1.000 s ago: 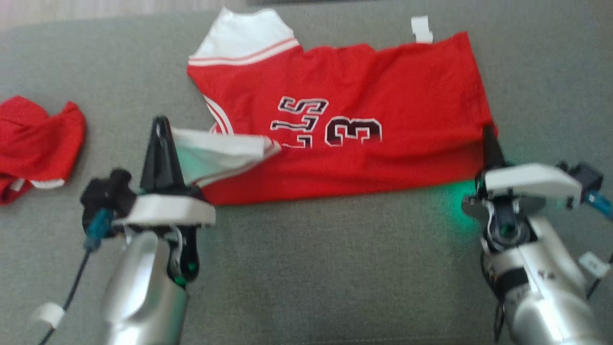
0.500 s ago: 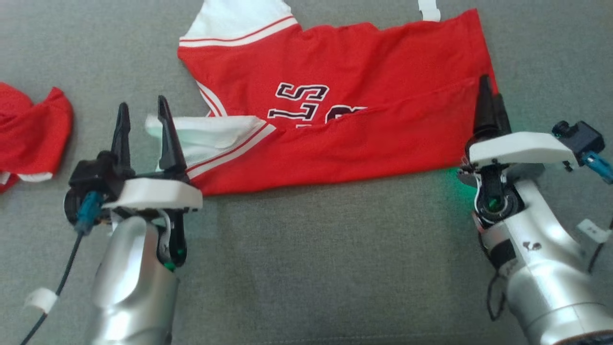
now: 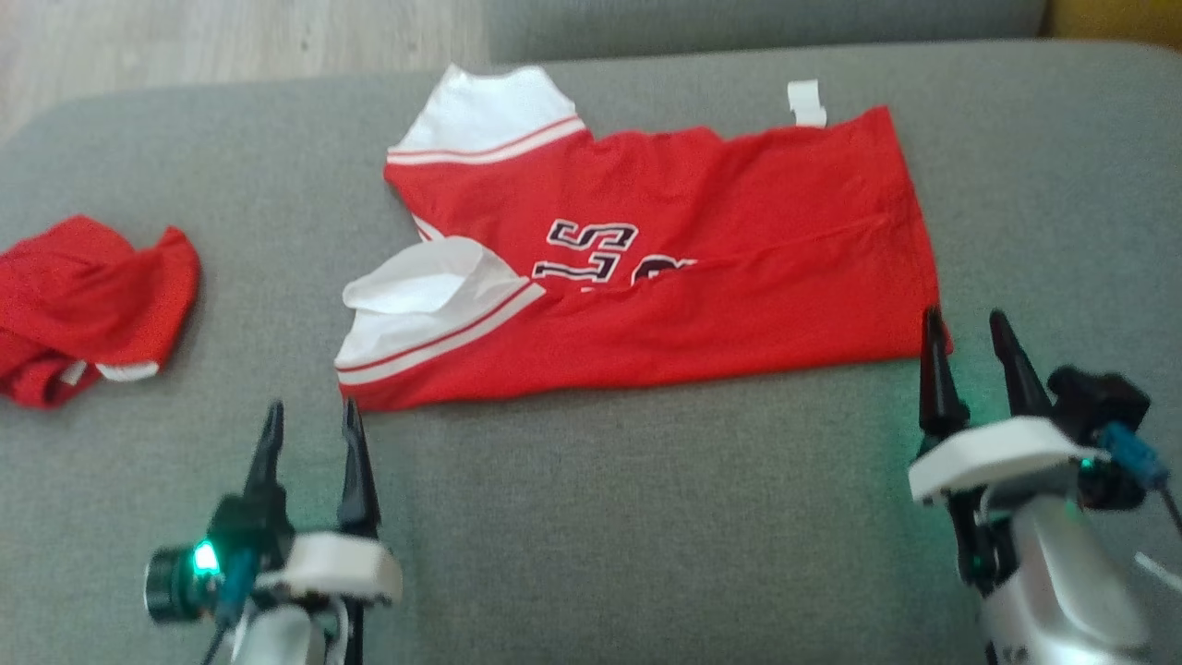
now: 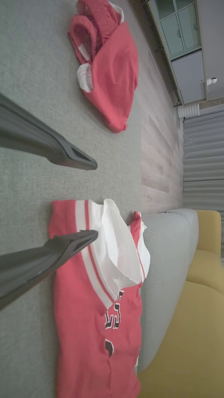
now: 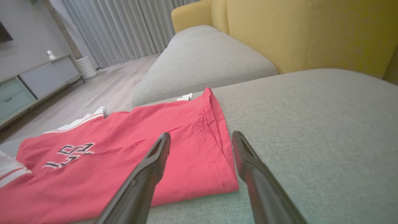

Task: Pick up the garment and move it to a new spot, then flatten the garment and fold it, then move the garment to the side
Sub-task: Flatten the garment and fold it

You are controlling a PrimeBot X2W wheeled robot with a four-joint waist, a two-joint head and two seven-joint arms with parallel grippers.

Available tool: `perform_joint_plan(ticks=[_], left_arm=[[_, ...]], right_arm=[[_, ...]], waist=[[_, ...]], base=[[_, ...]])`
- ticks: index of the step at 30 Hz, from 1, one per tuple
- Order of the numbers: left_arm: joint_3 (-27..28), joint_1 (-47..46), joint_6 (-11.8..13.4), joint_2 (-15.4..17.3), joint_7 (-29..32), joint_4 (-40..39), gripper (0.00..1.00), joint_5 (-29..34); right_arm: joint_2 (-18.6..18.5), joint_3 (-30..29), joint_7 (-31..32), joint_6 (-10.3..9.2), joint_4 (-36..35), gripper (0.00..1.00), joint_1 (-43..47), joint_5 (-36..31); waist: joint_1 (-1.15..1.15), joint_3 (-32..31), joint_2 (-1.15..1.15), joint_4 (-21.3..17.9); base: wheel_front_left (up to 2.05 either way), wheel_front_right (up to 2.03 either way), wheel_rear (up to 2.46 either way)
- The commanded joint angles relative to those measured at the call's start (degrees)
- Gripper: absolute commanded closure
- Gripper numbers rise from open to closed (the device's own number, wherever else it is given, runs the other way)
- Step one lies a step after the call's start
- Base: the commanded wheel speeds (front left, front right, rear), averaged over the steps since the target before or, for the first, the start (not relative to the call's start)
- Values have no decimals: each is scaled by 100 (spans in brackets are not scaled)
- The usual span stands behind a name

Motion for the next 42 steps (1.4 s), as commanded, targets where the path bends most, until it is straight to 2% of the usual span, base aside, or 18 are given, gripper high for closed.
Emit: perform_joint_plan(ticks=[1, 8, 17, 22, 29, 38, 42], left_arm=[[120, 36, 18, 97, -29, -167, 0, 53], [90, 659, 69, 97, -29, -115, 0, -94], [24, 928, 53, 97, -29, -93, 0, -260], [-77, 640, -174, 97, -29, 17, 0, -408], [21, -312, -545, 97, -29, 434, 0, -565], [534, -964, -593, 114, -29, 1267, 0, -455], [541, -1143, -714, 105, -29, 1676, 0, -468]], right_arm=[[27, 75, -61, -4, -292, 0, -13, -271], [83, 68, -62, -4, -265, 0, 641, -819], [89, 147, -62, -4, -235, 0, 881, -720], [90, 209, -62, -4, -298, 0, 718, -664], [90, 336, -62, -4, -471, 0, 309, -462], [90, 404, -62, -4, -603, 0, -263, -304], [90, 106, -62, -4, -263, 0, -586, -529]], waist=[[1, -205, 0, 26], [1, -568, 0, 22], [1, -634, 0, -22], [1, -389, 0, -74], [1, 279, 0, -222], [1, 778, 0, -475], [1, 935, 0, -466]], base=[[0, 0, 0], [0, 0, 0], [0, 0, 0], [0, 0, 0], [0, 0, 0], [0, 0, 0], [0, 0, 0]])
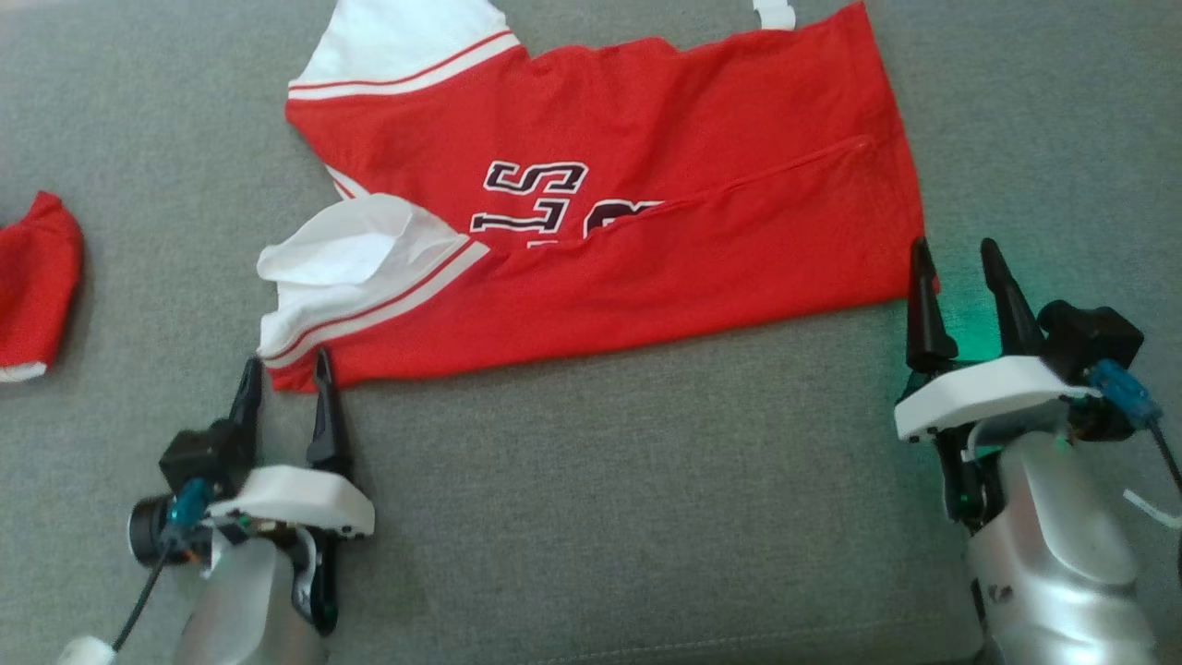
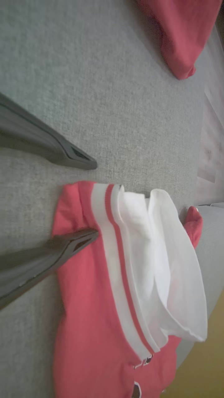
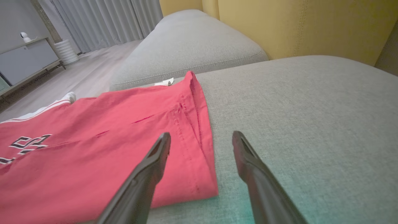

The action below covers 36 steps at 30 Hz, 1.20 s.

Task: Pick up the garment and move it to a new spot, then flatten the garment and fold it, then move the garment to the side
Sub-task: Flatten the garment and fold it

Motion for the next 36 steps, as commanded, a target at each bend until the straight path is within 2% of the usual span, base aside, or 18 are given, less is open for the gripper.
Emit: perform_joint_plan(ticks=[1, 3, 4, 5, 6, 7, 8, 9, 10, 12, 19, 27, 33, 34, 35, 36], left_arm=[[96, -101, -33, 72, 75, 131, 0, -9], [-56, -162, -93, 70, 75, 226, 2, -108], [-157, -185, -117, 69, 75, 271, 16, -181], [-260, -207, -135, 69, 75, 323, 37, -261], [-357, -229, -149, 68, 75, 375, 53, -343], [-449, -245, -161, 68, 75, 421, 73, -416], [-552, -255, -172, 68, 75, 455, 100, -479], [-657, -257, -184, 68, 75, 495, 100, -550], [-748, -256, -192, 68, 75, 523, 100, -613], [-876, -245, -202, 68, 75, 532, 100, -699], [-1030, 72, -219, 67, 75, 391, 100, -860], [-1152, 970, -195, 67, 75, 79, 100, -934], [-1267, 1375, -125, 67, 75, -220, 100, -876], [-1264, 1369, -110, 67, 75, -293, 89, -841], [-1260, 1347, -98, 67, 75, -373, 25, -792], [-1249, 1311, -84, 67, 75, -454, 0, -752]], right_arm=[[-11, 99, -62, -4, -115, 0, -166, -56], [-11, -11, -62, -4, 118, 0, -311, -150], [-11, -58, -62, -4, 259, 0, -380, -209], [-11, -87, -62, -4, 431, 0, -443, -249], [-11, -95, -62, -4, 625, 0, -505, -258], [-11, -80, -62, -4, 823, 0, -563, -261], [-11, -47, -62, -4, 1025, 0, -609, -249], [-11, -8, -62, -4, 1193, 0, -653, -214], [-11, 40, -62, -4, 1361, 29, -677, -175], [-11, 121, -62, -4, 1580, 100, -701, -17], [-11, -168, -62, -4, 1441, 100, -267, -18], [-11, -406, -62, -4, 1210, 100, 722, -5], [-10, -521, -62, -4, 1103, 100, 1108, 10], [-10, -545, -62, -4, 1061, 69, 1111, 33], [-10, -563, -62, -4, 1007, 3, 1096, 61], [-10, -568, -62, -4, 941, 0, 1063, 79]], waist=[[0, 42, 0, 29], [0, 89, 0, 78], [0, 109, 0, 104], [0, 130, 0, 132], [0, 148, 0, 160], [0, 156, 0, 182], [0, 164, 0, 208], [0, 166, 0, 226], [0, 161, 0, 240], [0, 138, 0, 254], [0, -275, 0, 224], [0, -1078, 0, 263], [0, -1246, 0, 324], [0, -1233, 0, 334], [0, -1209, 0, 344], [0, -1168, 0, 347]], base=[[0, 0, 0], [0, 0, 0], [0, 0, 0], [0, 0, 0], [0, 0, 0], [0, 0, 0], [0, 0, 0], [0, 0, 0], [0, 0, 0], [0, 0, 0], [0, 0, 0], [0, 0, 0], [0, 0, 0], [0, 0, 0], [0, 0, 0], [0, 0, 0]])
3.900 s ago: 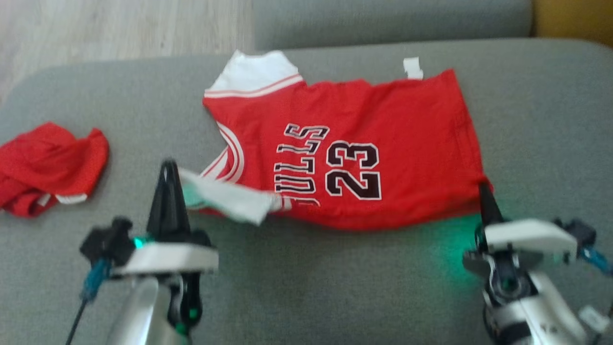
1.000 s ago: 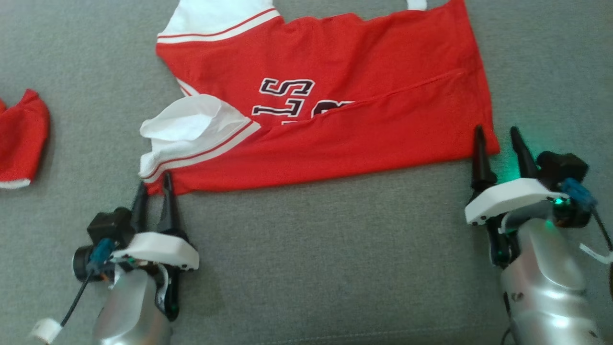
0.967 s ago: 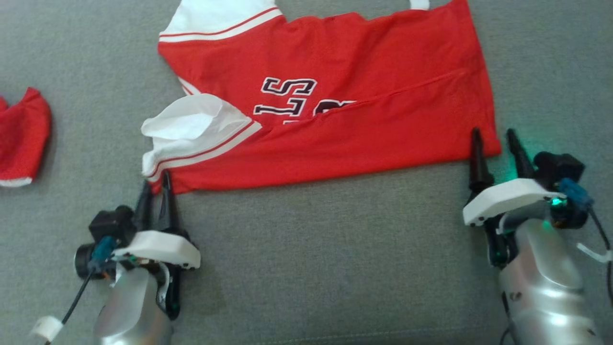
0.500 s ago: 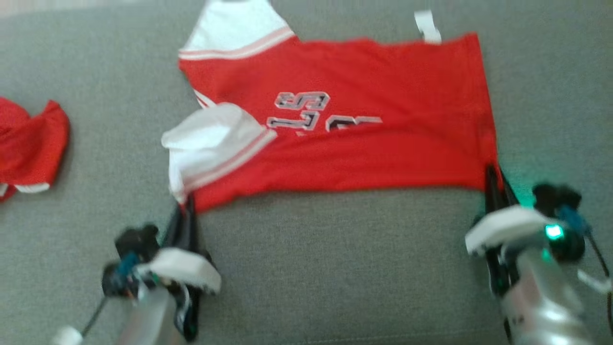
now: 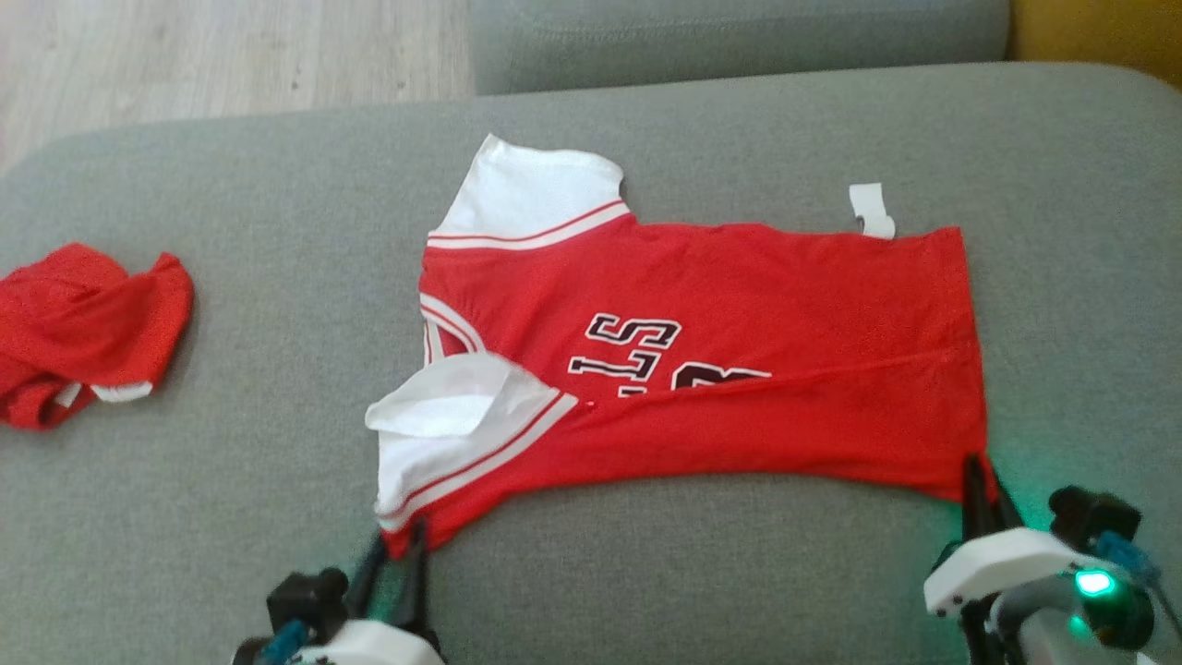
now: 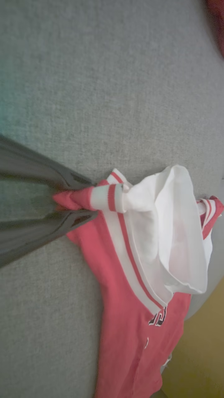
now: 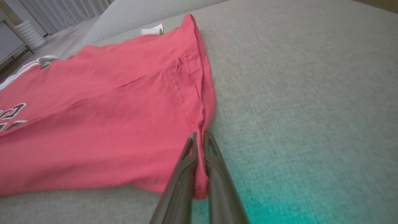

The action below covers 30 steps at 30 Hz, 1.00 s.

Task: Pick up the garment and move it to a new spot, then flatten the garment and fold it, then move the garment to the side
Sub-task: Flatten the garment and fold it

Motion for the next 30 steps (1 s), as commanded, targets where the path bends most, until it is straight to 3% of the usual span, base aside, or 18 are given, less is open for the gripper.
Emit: perform_joint_plan(ticks=[1, 7, 12, 19, 27, 28, 29, 30], left_arm=[[208, -227, 63, 40, -14, -268, 0, 85], [425, -720, 64, 63, -14, -862, 0, 455], [290, -1759, -41, 362, -14, -971, 0, 818], [-176, -3420, -97, 742, -14, -364, 0, 870], [-1289, -4430, -101, 1022, 18, 319, 0, 229], [-1390, -4529, -101, 1068, 29, 387, 0, 122], [-1475, -4629, -101, 1122, 34, 441, 0, 11], [-1538, -4718, -101, 1170, 48, 498, 0, -127]], right_arm=[[-28, 96, -22, -4, -263, 0, -206, 38], [-46, 21, -22, -4, -565, 0, -673, -68], [-298, 20, 44, -4, -357, 0, -1546, -301], [-584, -9, 676, -4, 366, 0, -2891, -521], [-754, 56, 1111, -4, 1188, 0, -3678, -692], [-742, 91, 1115, -4, 1255, 33, -3730, -700], [-725, 128, 1071, -4, 1292, 60, -3780, -692], [-710, 161, 1014, -4, 1325, 100, -3820, -678]], waist=[[1, 83, 0, 9], [1, 378, 0, -4], [1, 774, 0, 28], [1, 1469, 0, 44], [1, 1962, 0, 95], [1, 1998, 0, 85], [1, 2032, 0, 71], [1, 2056, 0, 52]], base=[[0, 0, 0], [0, 0, 0], [0, 0, 0], [0, 0, 0], [0, 0, 0], [0, 0, 0], [0, 0, 0], [0, 0, 0]])
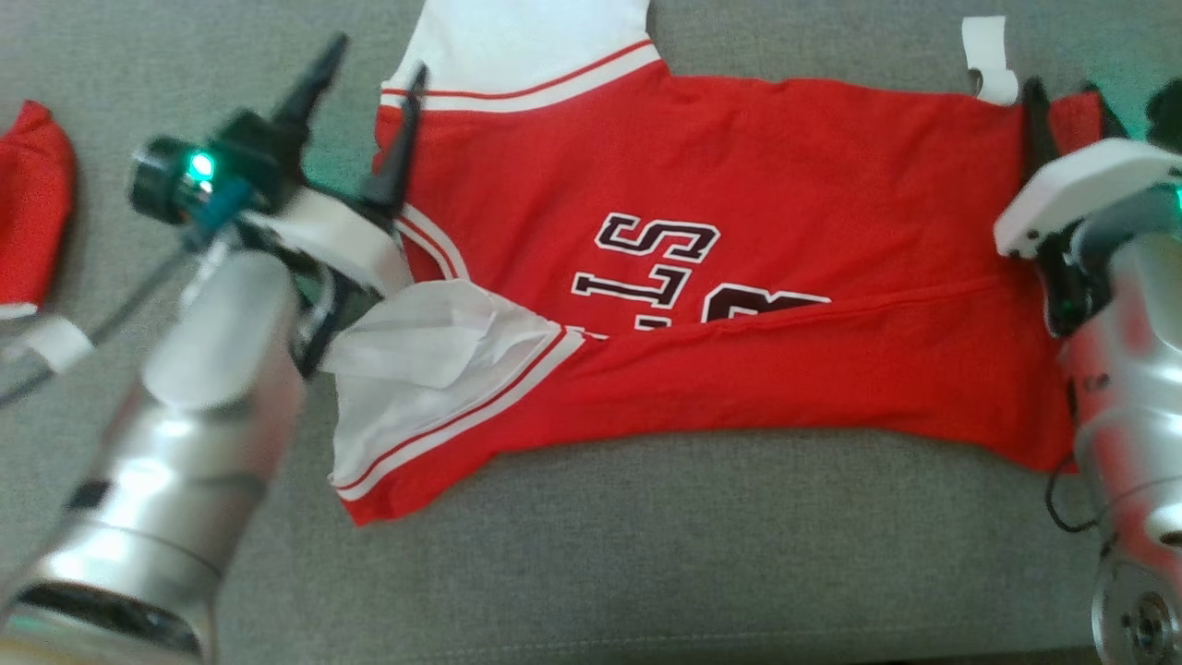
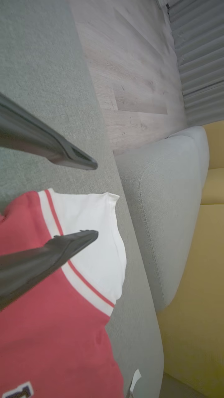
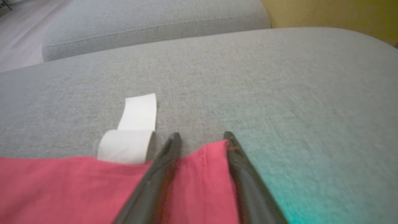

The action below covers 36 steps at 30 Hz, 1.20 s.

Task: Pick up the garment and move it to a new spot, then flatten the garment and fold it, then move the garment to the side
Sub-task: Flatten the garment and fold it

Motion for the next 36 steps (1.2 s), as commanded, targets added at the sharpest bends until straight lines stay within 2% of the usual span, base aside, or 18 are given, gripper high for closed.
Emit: perform_joint_plan(ticks=[1, 13, 17, 25, 32, 33, 34, 36], left_arm=[[49, -373, 10, 327, 36, -56, 0, -209], [-1287, -1520, 9, 1326, 1032, -216, 0, -1845], [-1602, -1746, 9, 1638, 1175, -267, 0, -2299], [-1967, -2172, 9, 2067, 1253, -125, 0, -2860], [-2430, -2338, 9, 2228, 1410, -16, 2, -3146], [-2491, -2343, 9, 2222, 1424, 6, 58, -3179], [-2582, -2347, 9, 2217, 1418, -18, 100, -3190], [-2748, -2317, 9, 2189, 1459, -122, 100, -3328]], right_arm=[[70, 206, -45, -4, 27, 100, -15, -21], [295, 732, -689, -4, 41, 100, -685, 301], [409, 903, -846, -4, -21, 100, -841, 479], [645, 1415, -978, -4, -211, 100, -1024, 958], [696, 1752, -1018, -4, -304, 100, -1071, 1284], [697, 1788, -1021, -4, -309, 100, -1074, 1312], [698, 1816, -1023, -4, -310, 100, -1077, 1337], [674, 1851, -1027, -4, -300, 100, -1088, 1375]], waist=[[-1, 76, 0, -60], [-1, 567, 0, -649], [-1, 742, 0, -896], [-1, 1072, 0, -1319], [-1, 1185, 0, -1427], [-1, 1183, 0, -1425], [-1, 1178, 0, -1418], [-1, 1155, 0, -1380]], base=[[0, 0, 0], [0, 0, 0], [0, 0, 0], [0, 0, 0], [0, 0, 0], [0, 0, 0], [0, 0, 0], [0, 0, 0]])
